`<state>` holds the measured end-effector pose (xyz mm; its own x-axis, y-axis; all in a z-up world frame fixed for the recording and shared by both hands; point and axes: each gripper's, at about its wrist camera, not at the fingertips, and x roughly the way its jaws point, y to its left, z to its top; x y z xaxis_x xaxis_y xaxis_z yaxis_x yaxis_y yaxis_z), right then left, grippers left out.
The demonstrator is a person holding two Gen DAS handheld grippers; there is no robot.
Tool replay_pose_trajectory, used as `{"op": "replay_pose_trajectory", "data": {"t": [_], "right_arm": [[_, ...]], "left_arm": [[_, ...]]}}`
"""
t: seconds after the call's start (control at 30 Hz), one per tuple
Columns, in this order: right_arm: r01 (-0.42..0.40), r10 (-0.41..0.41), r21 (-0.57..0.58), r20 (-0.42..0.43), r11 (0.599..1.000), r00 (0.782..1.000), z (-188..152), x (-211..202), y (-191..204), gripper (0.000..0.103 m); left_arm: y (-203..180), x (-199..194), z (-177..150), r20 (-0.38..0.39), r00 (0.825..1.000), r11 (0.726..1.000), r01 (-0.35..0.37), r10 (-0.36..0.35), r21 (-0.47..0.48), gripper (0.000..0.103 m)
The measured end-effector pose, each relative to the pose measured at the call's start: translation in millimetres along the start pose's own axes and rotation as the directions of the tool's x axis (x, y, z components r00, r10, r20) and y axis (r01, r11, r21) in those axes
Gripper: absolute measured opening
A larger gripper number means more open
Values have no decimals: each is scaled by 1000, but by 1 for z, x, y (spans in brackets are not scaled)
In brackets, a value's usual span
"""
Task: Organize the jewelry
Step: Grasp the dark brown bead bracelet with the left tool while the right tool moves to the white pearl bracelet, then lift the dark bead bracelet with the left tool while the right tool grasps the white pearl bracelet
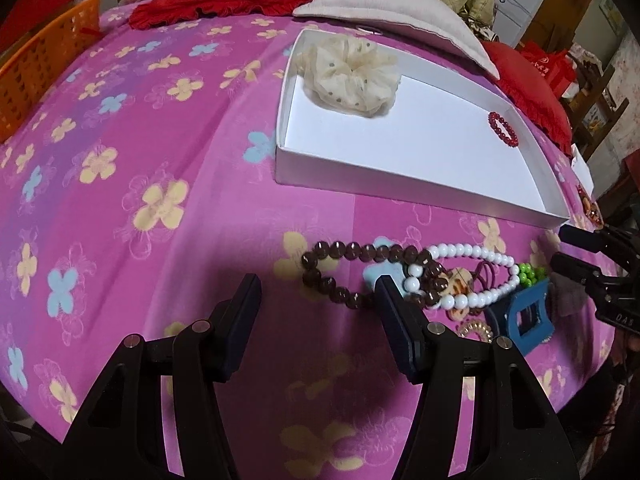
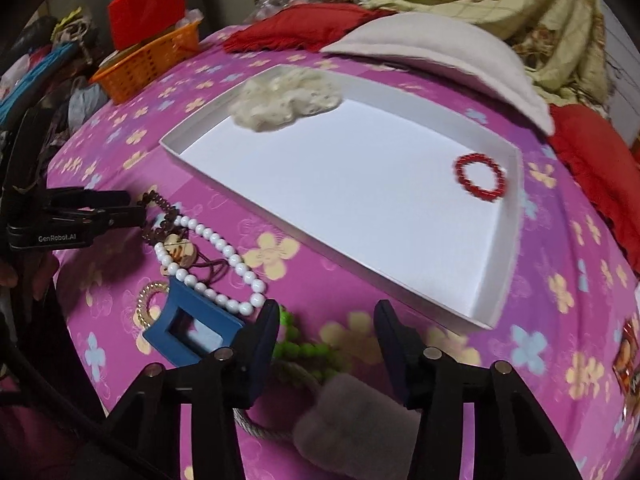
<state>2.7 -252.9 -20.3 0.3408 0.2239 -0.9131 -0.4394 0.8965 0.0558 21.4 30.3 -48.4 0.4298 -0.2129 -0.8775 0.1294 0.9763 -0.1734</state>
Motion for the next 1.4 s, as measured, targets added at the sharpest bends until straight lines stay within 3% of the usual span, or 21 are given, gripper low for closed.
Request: {"op": "replay_pose_trajectory", "data": {"t": [0.2, 0.43, 0.53, 0.7, 0.77, 0.87, 0.97, 1.23, 1.4], "right_arm": [[-71, 70, -39, -30, 997, 997, 17, 16, 16, 46], [-93, 71, -178, -127, 980, 989, 34, 37, 39, 41], [-74, 34, -233, -172, 970, 985, 37, 46, 46, 39], [-94, 47, -266, -179, 959, 983, 37, 48, 57, 25], [-99, 57, -263, -164, 960, 985, 35, 46, 60, 18], [-87, 58, -244, -126, 966, 990, 28, 43, 60, 10], [-65, 48, -230, -79, 971, 996, 25, 33, 61, 2], [-57, 67, -161, 59, 985, 996, 29, -17, 45, 2], [-73, 76, -179, 9, 981, 997, 28, -14, 48, 2]], "left_arm": [[-1, 4, 5, 3, 1000, 1000, -2, 2, 5, 59], [-3, 6, 10, -6, 1000, 1000, 8, -8, 16, 59], [-3, 6, 11, -9, 1000, 1000, 11, -11, 29, 59], [-3, 7, 12, -6, 999, 999, 50, -50, 19, 57], [-6, 7, 11, -1, 999, 998, 48, -48, 32, 35], [-8, 8, 9, -3, 999, 998, 47, -47, 45, 12], [-3, 5, 9, -7, 997, 997, 77, -77, 24, 8], [1, -22, 15, 58, 993, 995, 101, -101, 1, 7], [-2, -26, 14, 45, 993, 994, 106, -106, 11, 7]]}}
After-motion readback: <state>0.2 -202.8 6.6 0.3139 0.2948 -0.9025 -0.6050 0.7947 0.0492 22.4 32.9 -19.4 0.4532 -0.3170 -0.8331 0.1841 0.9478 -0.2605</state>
